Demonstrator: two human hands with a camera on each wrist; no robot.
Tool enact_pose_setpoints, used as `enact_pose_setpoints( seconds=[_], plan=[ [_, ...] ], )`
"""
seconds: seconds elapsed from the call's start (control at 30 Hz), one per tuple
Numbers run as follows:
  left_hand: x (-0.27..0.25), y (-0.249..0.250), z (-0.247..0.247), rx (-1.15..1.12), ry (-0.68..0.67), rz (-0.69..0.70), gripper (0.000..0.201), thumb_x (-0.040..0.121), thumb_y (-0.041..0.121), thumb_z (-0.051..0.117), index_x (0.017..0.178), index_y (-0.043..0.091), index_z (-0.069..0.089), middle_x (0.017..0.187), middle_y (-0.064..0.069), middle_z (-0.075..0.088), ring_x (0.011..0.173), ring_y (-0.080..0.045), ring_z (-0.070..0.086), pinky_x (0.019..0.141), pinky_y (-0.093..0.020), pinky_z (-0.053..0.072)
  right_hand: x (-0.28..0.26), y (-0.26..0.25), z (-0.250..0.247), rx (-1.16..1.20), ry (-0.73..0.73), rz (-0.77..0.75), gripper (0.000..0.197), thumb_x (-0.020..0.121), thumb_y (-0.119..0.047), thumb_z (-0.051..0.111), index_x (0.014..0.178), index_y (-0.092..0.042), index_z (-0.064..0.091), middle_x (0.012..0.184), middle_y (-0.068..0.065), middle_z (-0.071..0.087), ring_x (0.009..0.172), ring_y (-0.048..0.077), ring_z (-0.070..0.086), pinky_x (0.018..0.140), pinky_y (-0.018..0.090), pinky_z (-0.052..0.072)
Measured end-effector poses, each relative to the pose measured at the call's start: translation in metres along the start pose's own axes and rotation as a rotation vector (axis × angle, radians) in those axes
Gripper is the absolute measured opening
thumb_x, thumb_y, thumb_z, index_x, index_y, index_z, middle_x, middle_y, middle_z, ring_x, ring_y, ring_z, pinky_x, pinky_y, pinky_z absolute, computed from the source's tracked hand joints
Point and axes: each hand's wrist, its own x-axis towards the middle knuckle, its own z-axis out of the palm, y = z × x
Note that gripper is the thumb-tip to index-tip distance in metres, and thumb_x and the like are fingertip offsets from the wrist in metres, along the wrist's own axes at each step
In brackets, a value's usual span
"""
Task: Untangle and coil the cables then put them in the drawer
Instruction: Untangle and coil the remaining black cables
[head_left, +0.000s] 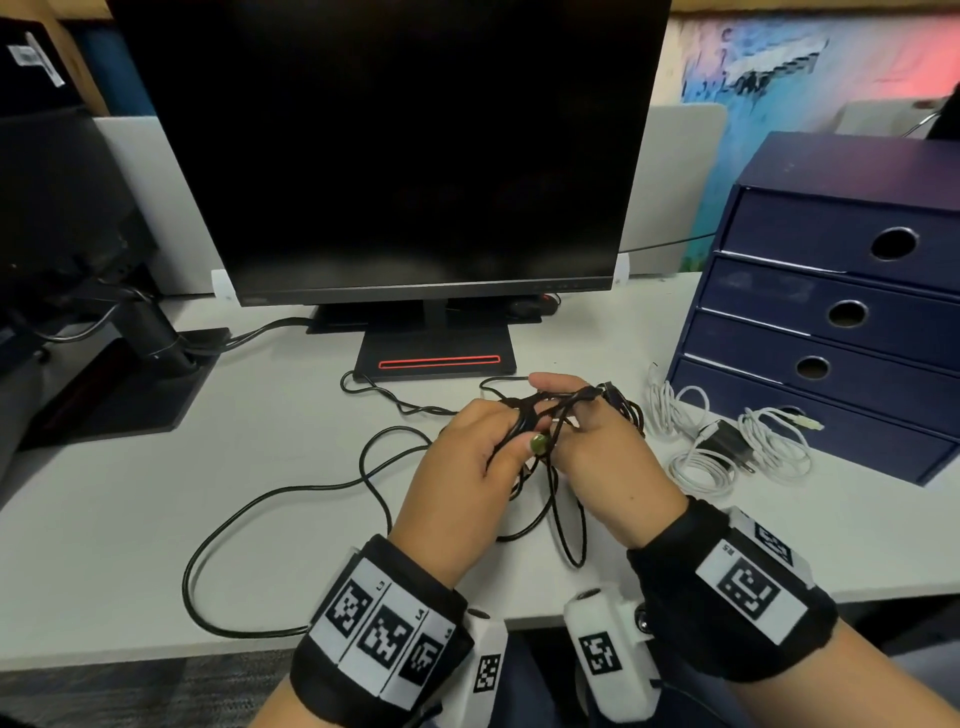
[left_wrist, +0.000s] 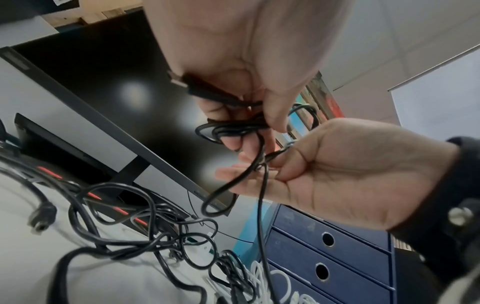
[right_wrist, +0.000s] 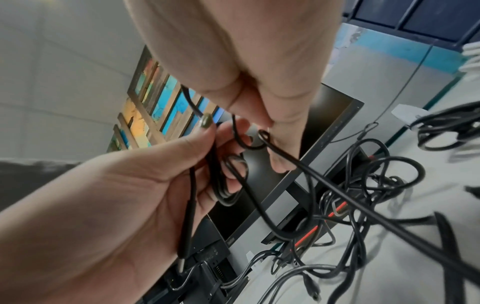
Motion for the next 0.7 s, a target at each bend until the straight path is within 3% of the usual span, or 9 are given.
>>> enact_pose_setpoints(
  seconds=[0.07, 0.2, 0.23, 0.3, 0.33, 0.43, 0.5, 0.6, 0.7],
  plan=[
    [-0.002, 0.001, 0.004, 0.011, -0.019, -0.010, 0.024, 0.097, 0.016, 0.050, 0.082, 0.035, 0.051, 0.088, 0.017, 0.049, 0.085, 0.009, 0.047, 0.070, -0.004, 0.034, 0.000, -0.001, 0.000, -0.123, -0.053, -0.046, 0.047, 0.089, 0.024, 0.030, 0.132, 0.005, 0.040, 0.086, 0.015, 0.055, 0.061, -0.002, 0.064, 0.060, 0.007, 0.048],
    [-0.001, -0.001, 0.004, 0.044, -0.093, -0.045, 0.023, 0.099, 0.019, 0.045, 0.082, 0.034, 0.046, 0.086, 0.018, 0.044, 0.081, 0.005, 0.046, 0.068, -0.007, 0.033, -0.004, -0.008, -0.001, -0.233, -0.092, -0.026, 0.047, 0.088, 0.023, 0.038, 0.129, 0.000, 0.043, 0.084, 0.011, 0.057, 0.062, -0.010, 0.061, 0.062, 0.004, 0.044],
    [0.000, -0.002, 0.001, 0.064, -0.108, -0.058, 0.026, 0.100, 0.021, 0.044, 0.079, 0.036, 0.044, 0.085, 0.017, 0.044, 0.080, 0.004, 0.046, 0.067, -0.007, 0.033, -0.005, -0.009, 0.000, -0.322, -0.066, -0.031, 0.046, 0.088, 0.019, 0.044, 0.126, -0.007, 0.048, 0.089, 0.010, 0.061, 0.067, -0.008, 0.062, 0.067, 0.006, 0.047],
    [0.001, -0.004, -0.005, 0.095, -0.142, -0.091, 0.031, 0.100, 0.024, 0.045, 0.073, 0.039, 0.041, 0.083, 0.015, 0.045, 0.079, 0.002, 0.046, 0.067, -0.006, 0.033, -0.005, -0.006, -0.002, -0.471, -0.009, -0.029, 0.039, 0.085, 0.006, 0.058, 0.116, -0.018, 0.059, 0.099, 0.007, 0.067, 0.081, 0.006, 0.067, 0.083, 0.022, 0.053],
    [0.002, -0.005, -0.008, 0.106, -0.160, -0.100, 0.032, 0.100, 0.025, 0.045, 0.072, 0.039, 0.041, 0.083, 0.014, 0.045, 0.079, 0.001, 0.046, 0.067, -0.006, 0.033, -0.004, -0.005, -0.003, -0.506, 0.006, -0.017, 0.035, 0.083, 0.002, 0.063, 0.111, -0.019, 0.063, 0.098, 0.005, 0.069, 0.081, 0.013, 0.068, 0.083, 0.025, 0.054],
    [0.001, -0.005, -0.010, 0.123, -0.188, -0.102, 0.028, 0.099, 0.024, 0.046, 0.074, 0.037, 0.044, 0.083, 0.013, 0.047, 0.079, -0.003, 0.047, 0.066, -0.007, 0.033, -0.002, -0.007, -0.004, -0.545, 0.016, 0.037, 0.021, 0.080, 0.003, 0.066, 0.093, -0.013, 0.070, 0.083, 0.008, 0.069, 0.067, 0.016, 0.063, 0.065, 0.015, 0.051],
    [0.000, -0.006, -0.010, 0.136, -0.180, -0.095, 0.025, 0.098, 0.024, 0.047, 0.075, 0.033, 0.048, 0.082, 0.012, 0.047, 0.079, -0.004, 0.047, 0.066, -0.009, 0.033, -0.003, -0.011, -0.003, -0.484, -0.006, 0.123, 0.020, 0.084, 0.004, 0.063, 0.079, -0.014, 0.068, 0.070, 0.009, 0.069, 0.059, 0.022, 0.064, 0.060, 0.026, 0.054],
    [0.001, -0.009, -0.012, 0.112, -0.177, -0.090, 0.018, 0.097, 0.025, 0.050, 0.081, 0.022, 0.057, 0.082, 0.011, 0.048, 0.080, -0.004, 0.050, 0.067, -0.015, 0.034, -0.006, -0.016, -0.006, -0.455, -0.017, 0.150, 0.020, 0.088, -0.002, 0.061, 0.076, -0.017, 0.066, 0.068, 0.018, 0.070, 0.046, 0.026, 0.063, 0.050, 0.032, 0.054],
    [0.001, -0.008, -0.014, 0.061, -0.180, -0.058, 0.018, 0.096, 0.024, 0.052, 0.081, 0.017, 0.058, 0.083, 0.010, 0.046, 0.081, -0.003, 0.048, 0.069, -0.011, 0.035, -0.007, -0.020, -0.009, -0.465, -0.034, 0.159, 0.013, 0.087, -0.004, 0.059, 0.078, -0.008, 0.067, 0.061, 0.025, 0.067, 0.047, 0.033, 0.063, 0.055, 0.037, 0.055]
  ],
)
